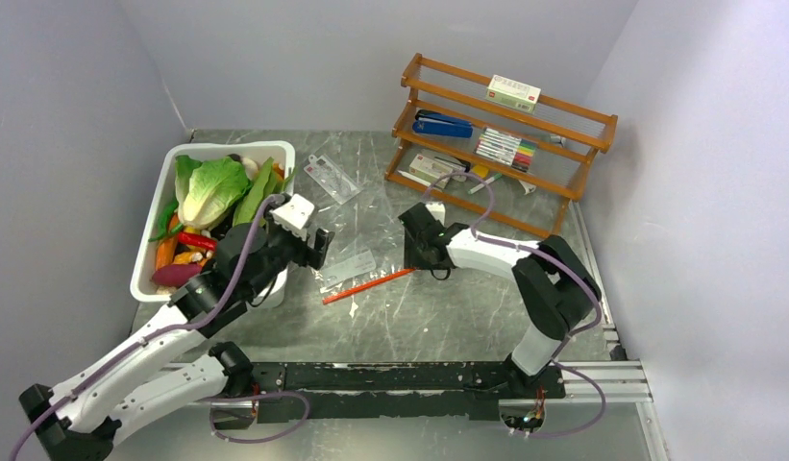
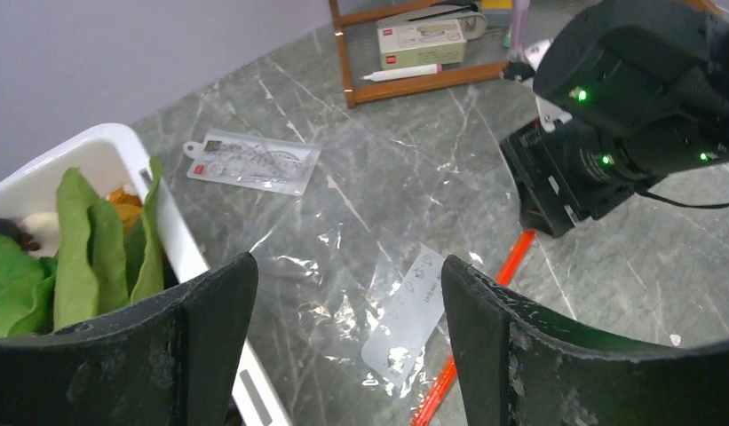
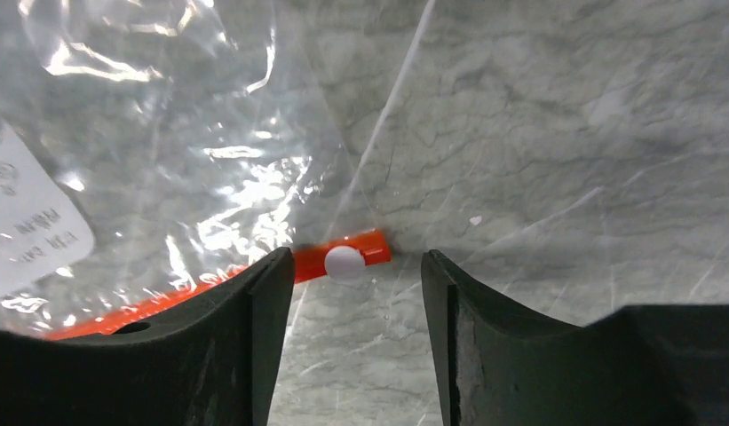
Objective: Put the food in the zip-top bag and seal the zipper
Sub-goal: Pick up the zipper food storage bag at the center of the board.
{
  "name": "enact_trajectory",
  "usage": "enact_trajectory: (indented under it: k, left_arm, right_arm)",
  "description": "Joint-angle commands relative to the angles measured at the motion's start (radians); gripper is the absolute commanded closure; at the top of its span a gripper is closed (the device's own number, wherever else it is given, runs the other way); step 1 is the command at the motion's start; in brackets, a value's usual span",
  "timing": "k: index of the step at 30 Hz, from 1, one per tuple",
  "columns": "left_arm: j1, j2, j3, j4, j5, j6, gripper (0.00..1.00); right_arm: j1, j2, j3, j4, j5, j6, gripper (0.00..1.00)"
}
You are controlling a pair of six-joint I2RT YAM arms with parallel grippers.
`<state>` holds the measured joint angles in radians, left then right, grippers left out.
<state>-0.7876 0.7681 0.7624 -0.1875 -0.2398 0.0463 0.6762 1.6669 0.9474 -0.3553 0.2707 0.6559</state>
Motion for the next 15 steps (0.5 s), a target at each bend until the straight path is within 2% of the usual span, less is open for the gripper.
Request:
enact_trajectory:
  k: [1, 3, 5, 8, 12, 15]
  left_arm:
    - [-0.005, -0.057, -0.045, -0.044, -0.062, -0.014, 0.25]
    - [-0.005, -0.075, -0.063, -0.034, -0.054, -0.014, 0.24]
    - [-0.005, -0.087, -0.077, -0.024, -0.048, -0.012, 0.25]
    - [-0.004, -0.086, -0.083, -0.026, -0.040, 0.004, 0.24]
    - [-0.005, -0.079, -0.083, -0.029, -0.032, 0.010, 0.23]
    - [-0.004, -0.077, -0.083, -0.028, -0.016, 0.014, 0.23]
  right_arm:
    - [0.024, 0.037, -0.012, -0.013, 0.018, 0.007, 0.44]
    - [0.025, 0.053, -0.025, 0.030, -0.015, 0.009, 0.44]
    - [0.032, 0.083, -0.019, 0.003, 0.024, 0.028, 0.47]
    - [0.047, 0.120, -0.026, -0.028, 0.086, 0.046, 0.58]
    - [0.048, 0.119, -0.079, 0.036, 0.087, 0.050, 0.78]
    - [0.048, 0.099, -0.098, 0.051, 0.111, 0.057, 0.88]
